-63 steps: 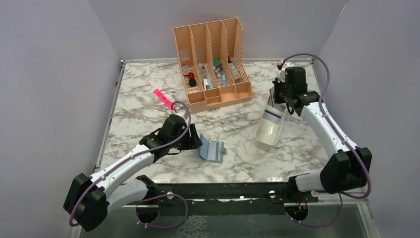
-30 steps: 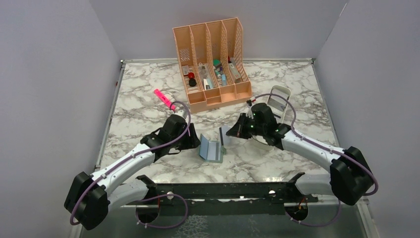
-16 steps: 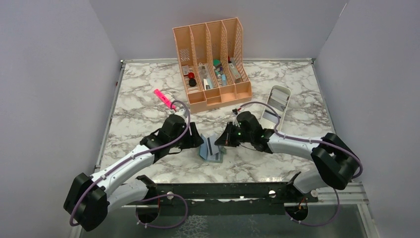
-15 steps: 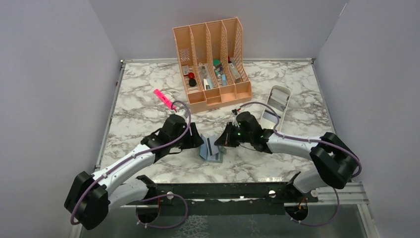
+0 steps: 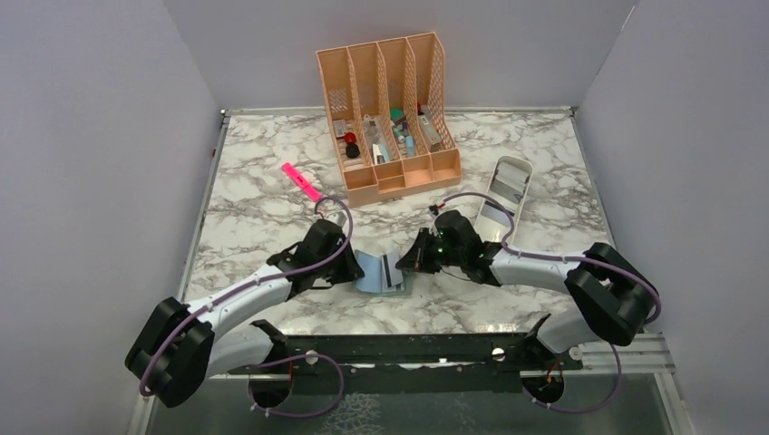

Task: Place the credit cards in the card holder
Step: Insert the credit card into the card holder.

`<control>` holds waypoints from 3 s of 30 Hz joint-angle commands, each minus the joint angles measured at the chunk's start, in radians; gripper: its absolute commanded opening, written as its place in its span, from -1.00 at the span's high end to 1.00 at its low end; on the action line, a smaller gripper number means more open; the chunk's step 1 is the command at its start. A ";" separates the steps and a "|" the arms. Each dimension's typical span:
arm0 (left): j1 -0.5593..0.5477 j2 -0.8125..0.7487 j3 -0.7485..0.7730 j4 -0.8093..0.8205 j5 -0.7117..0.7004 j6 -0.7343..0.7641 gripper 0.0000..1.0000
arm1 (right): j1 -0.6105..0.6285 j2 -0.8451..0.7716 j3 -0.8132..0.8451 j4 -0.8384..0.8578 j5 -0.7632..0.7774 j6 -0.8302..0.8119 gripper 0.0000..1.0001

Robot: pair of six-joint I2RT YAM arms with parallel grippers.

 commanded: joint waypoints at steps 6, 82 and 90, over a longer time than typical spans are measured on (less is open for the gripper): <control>0.004 -0.075 -0.164 0.229 0.075 -0.171 0.60 | 0.007 -0.037 -0.088 0.100 0.044 0.007 0.98; 0.012 -0.078 -0.188 0.181 0.012 -0.108 0.19 | 0.115 0.156 -0.131 0.319 0.116 0.137 0.73; 0.011 -0.084 -0.196 0.200 0.032 -0.129 0.19 | 0.125 0.160 -0.127 0.341 0.143 0.167 0.77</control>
